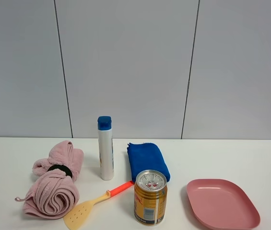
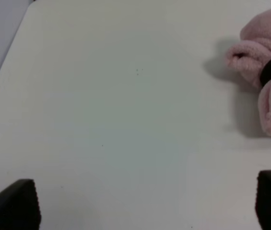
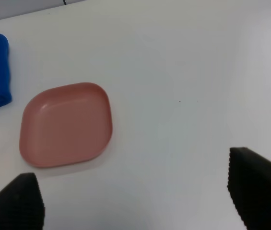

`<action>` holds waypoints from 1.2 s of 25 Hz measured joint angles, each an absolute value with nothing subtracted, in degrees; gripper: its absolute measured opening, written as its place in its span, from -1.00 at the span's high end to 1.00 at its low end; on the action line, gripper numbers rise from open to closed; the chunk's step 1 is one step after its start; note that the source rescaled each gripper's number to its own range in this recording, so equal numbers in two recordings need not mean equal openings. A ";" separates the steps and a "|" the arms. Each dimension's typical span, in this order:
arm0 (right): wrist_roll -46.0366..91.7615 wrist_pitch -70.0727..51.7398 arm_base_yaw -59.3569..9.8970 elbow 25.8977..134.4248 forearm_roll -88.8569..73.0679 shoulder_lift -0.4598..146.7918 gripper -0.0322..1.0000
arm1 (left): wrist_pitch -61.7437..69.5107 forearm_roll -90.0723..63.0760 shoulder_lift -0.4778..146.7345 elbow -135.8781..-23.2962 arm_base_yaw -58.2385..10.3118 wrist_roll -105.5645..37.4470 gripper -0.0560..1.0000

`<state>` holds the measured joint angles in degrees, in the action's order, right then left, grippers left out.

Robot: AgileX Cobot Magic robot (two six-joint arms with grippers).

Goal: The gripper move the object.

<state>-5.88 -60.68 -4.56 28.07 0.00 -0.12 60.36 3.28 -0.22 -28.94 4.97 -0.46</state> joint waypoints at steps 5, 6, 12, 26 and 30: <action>-5.88 -60.68 -4.56 28.07 0.00 -0.12 -0.43 | 60.36 3.28 -0.22 -28.94 4.97 -0.40 -1.00; -5.88 -60.68 -4.56 28.07 0.00 -0.12 -0.43 | 60.36 3.28 -0.22 -28.94 4.97 -0.40 -1.00; -5.88 -60.68 -4.56 28.07 0.00 -0.12 -0.43 | 60.36 3.28 -0.22 -28.94 4.97 -0.40 -1.00; -5.88 -60.68 -4.56 28.07 0.00 -0.12 -0.43 | 60.36 3.28 -0.22 -28.94 4.97 -0.41 -1.00; -5.88 -60.68 -4.56 28.07 0.00 -0.12 -0.43 | 60.36 3.28 -0.22 -28.94 4.97 -0.41 -1.00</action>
<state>-5.88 -60.68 -4.56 28.07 0.00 -0.12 60.36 3.28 -0.22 -28.94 4.97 -0.41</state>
